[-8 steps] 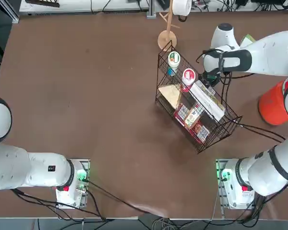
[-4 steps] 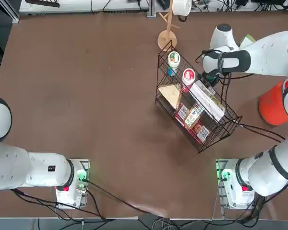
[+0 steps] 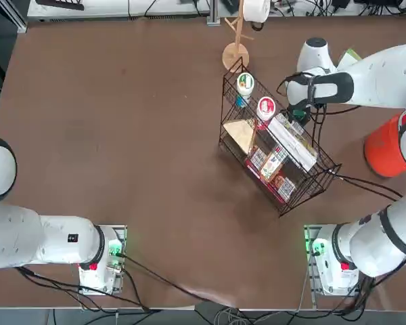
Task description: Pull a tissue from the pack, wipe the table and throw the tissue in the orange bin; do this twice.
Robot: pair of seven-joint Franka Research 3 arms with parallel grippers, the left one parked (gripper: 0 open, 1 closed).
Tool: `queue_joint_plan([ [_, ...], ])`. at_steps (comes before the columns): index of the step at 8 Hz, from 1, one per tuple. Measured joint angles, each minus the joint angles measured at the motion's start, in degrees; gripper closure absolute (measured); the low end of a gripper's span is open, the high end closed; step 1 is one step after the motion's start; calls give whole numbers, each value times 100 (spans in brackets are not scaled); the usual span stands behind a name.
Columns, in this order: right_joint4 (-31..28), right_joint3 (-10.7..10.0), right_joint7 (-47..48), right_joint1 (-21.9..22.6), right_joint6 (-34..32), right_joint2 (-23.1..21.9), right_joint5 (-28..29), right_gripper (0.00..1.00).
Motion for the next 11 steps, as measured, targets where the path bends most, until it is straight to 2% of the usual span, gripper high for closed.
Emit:
queue_joint_plan([
  [2,-127,-24,-80,-22,71,22,0,99],
  [6,-220,-25,-153,-52,577,368,0,99],
  [11,-223,-22,-162,-79,916,398,0,99],
])
